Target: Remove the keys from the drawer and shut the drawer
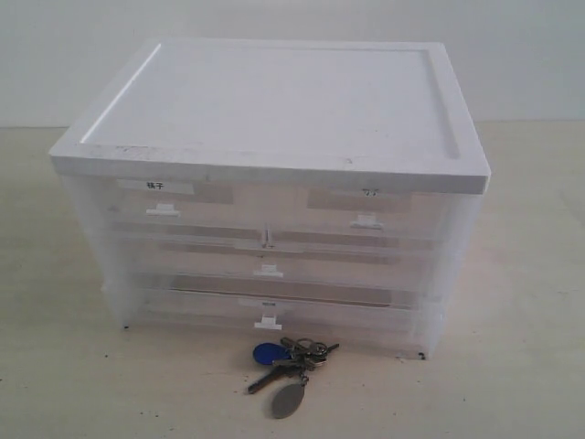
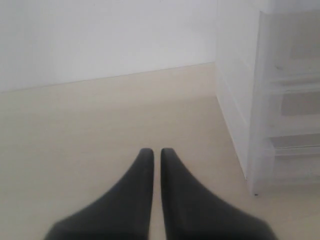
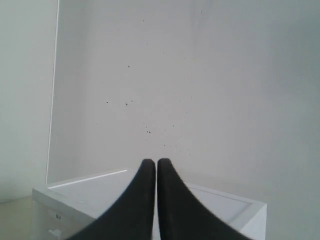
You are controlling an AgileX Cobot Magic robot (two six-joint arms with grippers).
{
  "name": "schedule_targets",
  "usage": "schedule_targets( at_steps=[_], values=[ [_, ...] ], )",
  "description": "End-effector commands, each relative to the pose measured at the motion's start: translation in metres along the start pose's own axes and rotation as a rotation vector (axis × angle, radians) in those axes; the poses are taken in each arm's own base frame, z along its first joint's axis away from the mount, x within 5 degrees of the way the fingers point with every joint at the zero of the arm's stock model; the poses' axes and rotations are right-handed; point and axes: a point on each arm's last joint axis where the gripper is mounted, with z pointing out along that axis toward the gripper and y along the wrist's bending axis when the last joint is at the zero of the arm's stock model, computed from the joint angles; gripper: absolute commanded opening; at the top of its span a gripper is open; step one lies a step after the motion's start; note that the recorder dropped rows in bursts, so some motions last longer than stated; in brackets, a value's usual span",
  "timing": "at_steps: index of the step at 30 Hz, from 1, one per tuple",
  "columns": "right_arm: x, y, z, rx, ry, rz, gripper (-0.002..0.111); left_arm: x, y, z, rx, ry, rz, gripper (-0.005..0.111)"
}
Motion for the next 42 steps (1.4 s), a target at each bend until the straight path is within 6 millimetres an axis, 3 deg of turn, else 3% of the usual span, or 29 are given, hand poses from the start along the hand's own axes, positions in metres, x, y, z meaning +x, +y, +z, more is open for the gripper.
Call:
schedule_targets(
  at_steps=[1,22,32,34,42],
  values=[
    [-0.002,0.001,-0.001,-0.004,-0.009,-0.003,0.000,0.001,0.000,0.000,-0.003,0.005,0.006,0.004],
    [-0.002,-0.005,-0.001,0.057,-0.007,-0.023,0.000,0.001,0.000,0.000,-0.003,0.005,0.006,0.004],
    [0.033,-0.027,-0.013,0.263,-0.125,0.068,0.000,0.001,0.000,0.000,-0.003,0.005,0.006,0.004],
    [0.032,-0.030,-0.014,0.295,-0.141,0.059,0.000,0.001,0.000,0.000,-0.003,0.005,0.006,0.004],
    [0.059,-0.047,-0.021,0.502,0.179,0.002,0.000,0.002,0.000,0.000,-0.003,0.007,0.006,0.004]
  ],
)
